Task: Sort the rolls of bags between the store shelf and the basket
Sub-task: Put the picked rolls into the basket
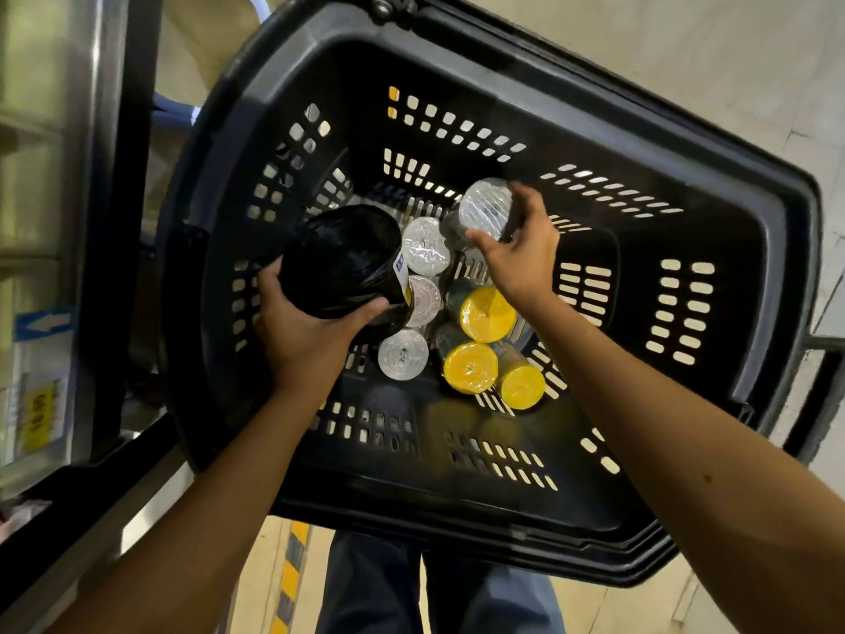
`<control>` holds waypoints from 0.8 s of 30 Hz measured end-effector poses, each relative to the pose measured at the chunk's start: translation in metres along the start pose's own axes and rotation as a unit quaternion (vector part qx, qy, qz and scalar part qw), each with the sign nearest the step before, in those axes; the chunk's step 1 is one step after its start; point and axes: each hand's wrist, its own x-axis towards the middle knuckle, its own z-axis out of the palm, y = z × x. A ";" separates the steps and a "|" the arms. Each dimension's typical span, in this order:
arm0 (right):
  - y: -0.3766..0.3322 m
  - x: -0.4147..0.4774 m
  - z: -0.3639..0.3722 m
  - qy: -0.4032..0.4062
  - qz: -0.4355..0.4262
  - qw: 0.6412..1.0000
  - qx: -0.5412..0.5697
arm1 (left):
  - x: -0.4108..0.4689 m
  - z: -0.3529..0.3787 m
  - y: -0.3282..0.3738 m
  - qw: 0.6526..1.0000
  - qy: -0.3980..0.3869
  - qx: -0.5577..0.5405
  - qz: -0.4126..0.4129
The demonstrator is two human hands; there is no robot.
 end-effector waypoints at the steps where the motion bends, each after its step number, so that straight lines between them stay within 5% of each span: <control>1: 0.002 0.005 0.007 -0.003 0.007 1.000 -0.001 | 0.001 0.002 -0.001 1.000 0.000 -0.001 -0.001; 12: 0.035 0.028 0.037 -0.002 0.093 0.993 0.071 | 0.020 0.017 -0.017 1.000 0.015 0.005 0.001; 19: 0.035 0.028 0.033 -0.032 0.228 0.926 0.300 | 0.020 0.022 -0.017 1.000 0.017 0.008 0.007; 24: 0.041 0.030 0.031 -0.031 0.253 0.915 0.313 | 0.018 0.023 -0.015 1.000 0.013 0.022 0.013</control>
